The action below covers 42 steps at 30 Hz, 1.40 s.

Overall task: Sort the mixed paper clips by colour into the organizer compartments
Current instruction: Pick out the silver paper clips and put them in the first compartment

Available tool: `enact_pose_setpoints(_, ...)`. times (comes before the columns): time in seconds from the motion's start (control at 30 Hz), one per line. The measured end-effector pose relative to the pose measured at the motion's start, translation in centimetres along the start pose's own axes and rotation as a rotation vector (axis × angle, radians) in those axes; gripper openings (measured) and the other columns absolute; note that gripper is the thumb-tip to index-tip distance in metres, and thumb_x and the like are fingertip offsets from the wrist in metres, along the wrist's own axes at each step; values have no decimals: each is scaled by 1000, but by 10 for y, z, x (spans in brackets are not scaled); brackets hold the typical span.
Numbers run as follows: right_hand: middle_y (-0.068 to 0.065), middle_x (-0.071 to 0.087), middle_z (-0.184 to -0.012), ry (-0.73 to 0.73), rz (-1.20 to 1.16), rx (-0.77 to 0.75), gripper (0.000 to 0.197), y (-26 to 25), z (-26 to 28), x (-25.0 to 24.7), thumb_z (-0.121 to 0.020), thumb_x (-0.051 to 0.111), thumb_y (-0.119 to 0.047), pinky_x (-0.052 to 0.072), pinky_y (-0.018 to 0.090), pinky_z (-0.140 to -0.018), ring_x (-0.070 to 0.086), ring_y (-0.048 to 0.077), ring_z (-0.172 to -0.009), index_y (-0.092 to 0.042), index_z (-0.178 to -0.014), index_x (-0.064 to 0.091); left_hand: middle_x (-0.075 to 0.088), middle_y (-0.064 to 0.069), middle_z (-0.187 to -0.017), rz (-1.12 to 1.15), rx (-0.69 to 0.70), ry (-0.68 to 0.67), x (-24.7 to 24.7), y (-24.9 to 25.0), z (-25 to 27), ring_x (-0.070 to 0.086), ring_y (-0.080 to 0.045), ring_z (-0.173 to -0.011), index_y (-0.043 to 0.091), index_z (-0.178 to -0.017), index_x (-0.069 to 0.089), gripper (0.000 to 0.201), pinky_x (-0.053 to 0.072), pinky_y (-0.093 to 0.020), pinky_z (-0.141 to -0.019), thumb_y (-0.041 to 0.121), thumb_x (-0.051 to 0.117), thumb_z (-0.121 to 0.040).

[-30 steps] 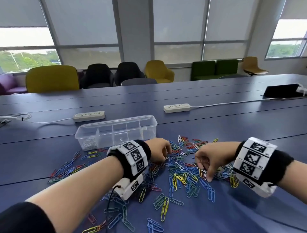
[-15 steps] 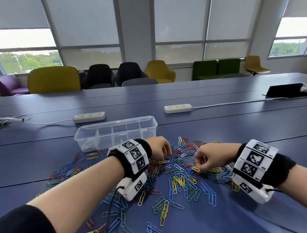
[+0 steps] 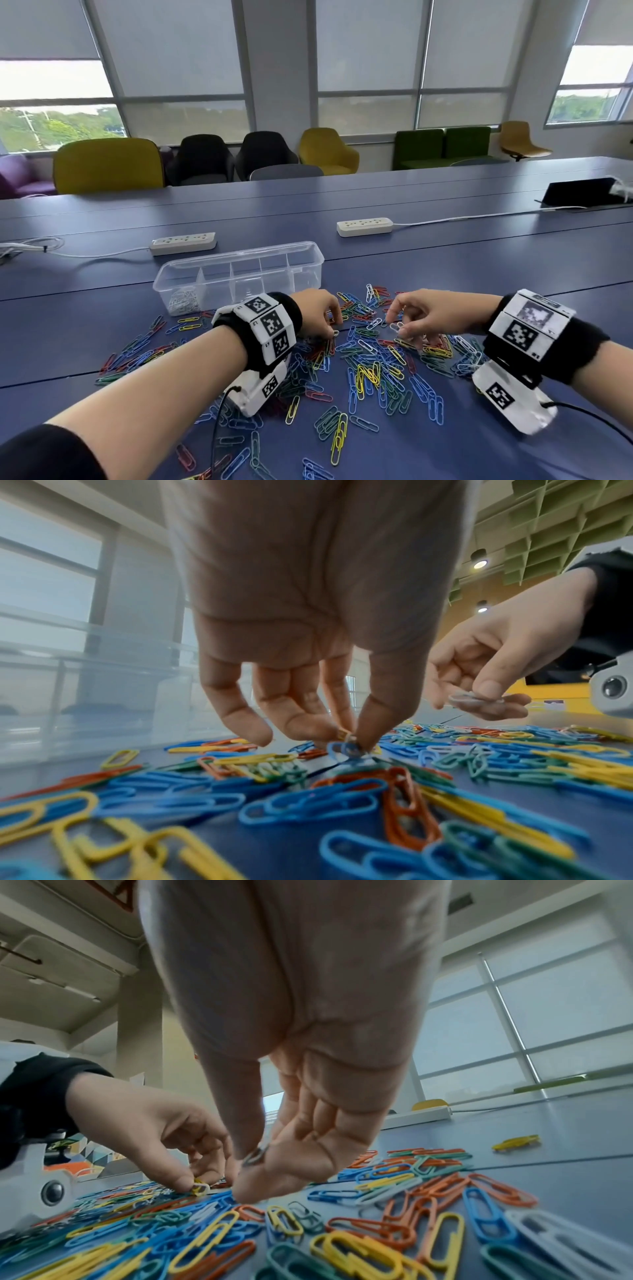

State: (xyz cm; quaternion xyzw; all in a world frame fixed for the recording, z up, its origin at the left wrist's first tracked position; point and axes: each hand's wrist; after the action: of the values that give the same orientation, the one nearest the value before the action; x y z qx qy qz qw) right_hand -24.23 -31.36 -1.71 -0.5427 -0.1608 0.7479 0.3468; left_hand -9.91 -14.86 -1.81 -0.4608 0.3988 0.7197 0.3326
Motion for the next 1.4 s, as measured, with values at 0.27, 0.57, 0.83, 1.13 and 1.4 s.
enact_pose_setpoints(0.27, 0, 38, -69, 86, -122, 105, 12, -11, -6, 4, -97, 30, -6, 27, 16, -43, 31, 9, -51, -11, -89, 37, 64, -8, -117, 91, -47, 18, -3, -15, 10, 58, -20, -100, 9, -112, 64, 25, 39, -20, -79, 19, 50, -94)
enact_pose_setpoints(0.57, -3, 34, -63, 103, -151, 27, 31, -32, -24, 12, -95, 25, -3, 22, 17, -43, 26, 8, -49, -15, -77, 48, 64, -7, -94, 239, -47, 53, -4, -35, 10, 49, -4, -67, 4, -106, 66, 28, 40, -21, -78, 27, 55, -93)
enact_pose_setpoints(0.83, -10, 58, -85, 29, 302, -83, 20, -45, -28, 18, -95, 49, -36, 42, 9, -74, 52, -8, -75, -20, -95, 61, 55, 4, -71, 562, -98, 97, -3, -43, 12, 55, -6, -59, 22, -78, 50, 17, 44, -17, -54, 21, 51, -96)
enact_pose_setpoints(1.13, -13, 49, -67, 20, 524, 3, 18, -44, -34, 22, -84, 67, -36, 29, 13, -49, 43, 0, -57, -20, -88, 60, 50, -8, -71, 911, -145, 96, -1, -33, 15, 57, -6, -44, 9, -78, 43, 26, 52, -22, -48, 13, 34, -102)
enact_pose_setpoints(1.4, 3, 55, -80, -13, 567, 45, 14, -43, -33, 27, -90, 53, -25, 35, 19, -56, 45, 10, -63, -13, -85, 55, 47, -1, -52, 1058, -55, 155, 1, -37, 21, 46, -6, -39, 5, -81, 55, 13, 49, -18, -47, 2, 51, -93)
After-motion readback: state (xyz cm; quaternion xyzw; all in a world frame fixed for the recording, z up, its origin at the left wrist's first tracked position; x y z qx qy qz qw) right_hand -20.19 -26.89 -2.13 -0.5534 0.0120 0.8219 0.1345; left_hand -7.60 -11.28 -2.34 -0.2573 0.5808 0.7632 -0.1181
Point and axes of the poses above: each hand's wrist, its own z-axis away from the middle knuckle, its own x-axis out of the palm, y = z × x
